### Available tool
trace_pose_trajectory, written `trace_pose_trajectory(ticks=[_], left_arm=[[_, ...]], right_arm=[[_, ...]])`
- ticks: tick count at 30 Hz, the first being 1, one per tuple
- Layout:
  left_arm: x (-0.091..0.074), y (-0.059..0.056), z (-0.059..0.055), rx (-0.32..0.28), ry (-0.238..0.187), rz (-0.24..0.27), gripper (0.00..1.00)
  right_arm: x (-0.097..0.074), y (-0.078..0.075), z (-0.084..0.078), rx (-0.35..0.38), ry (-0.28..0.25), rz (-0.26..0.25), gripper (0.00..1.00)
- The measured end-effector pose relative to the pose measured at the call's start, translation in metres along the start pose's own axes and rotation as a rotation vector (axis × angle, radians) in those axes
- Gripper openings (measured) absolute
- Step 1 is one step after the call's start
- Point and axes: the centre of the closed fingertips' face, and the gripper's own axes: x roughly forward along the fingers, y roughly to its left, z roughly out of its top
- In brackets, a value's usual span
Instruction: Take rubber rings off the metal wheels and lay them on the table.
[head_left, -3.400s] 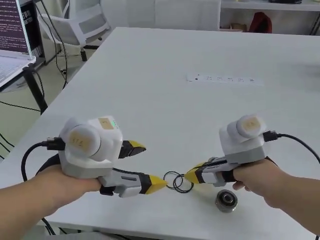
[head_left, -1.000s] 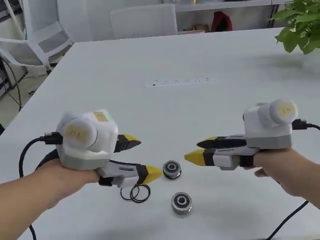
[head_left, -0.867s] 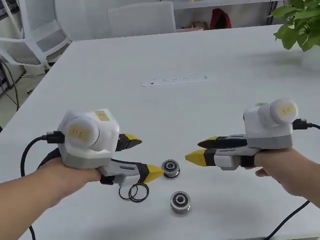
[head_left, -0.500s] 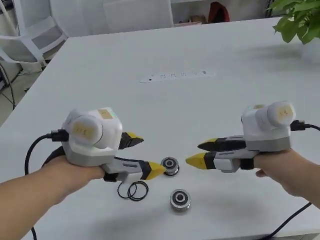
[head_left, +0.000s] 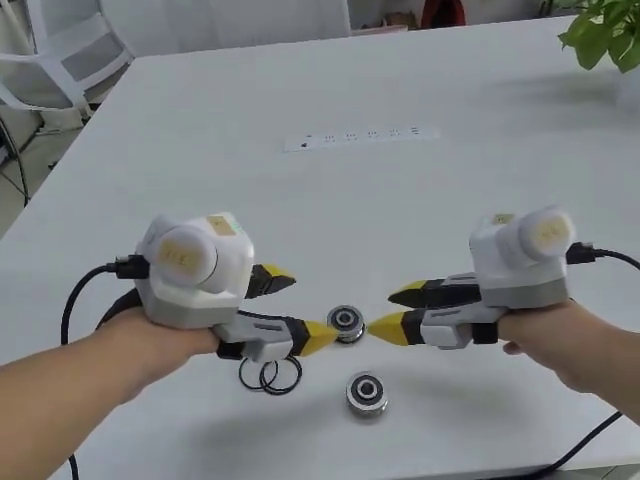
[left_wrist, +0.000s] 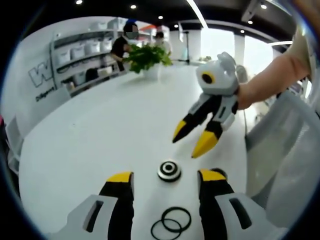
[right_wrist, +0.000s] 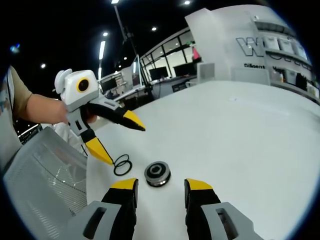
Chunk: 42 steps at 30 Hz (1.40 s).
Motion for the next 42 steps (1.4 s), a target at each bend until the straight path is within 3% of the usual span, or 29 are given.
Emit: trace_pose_trajectory(ticks=[21, 42], left_arm=[[0.019, -0.002, -0.006, -0.030, 0.007, -0.032, 0.46], [0.039, -0.005, -0.009, -0.041, 0.020, -0.068, 0.34]], right_arm=[[0.020, 0.002, -0.016, -0.039, 0.041, 0.053, 0.23], [0.028, 0.005, -0.016, -0.111, 0.052, 0.069, 0.15]])
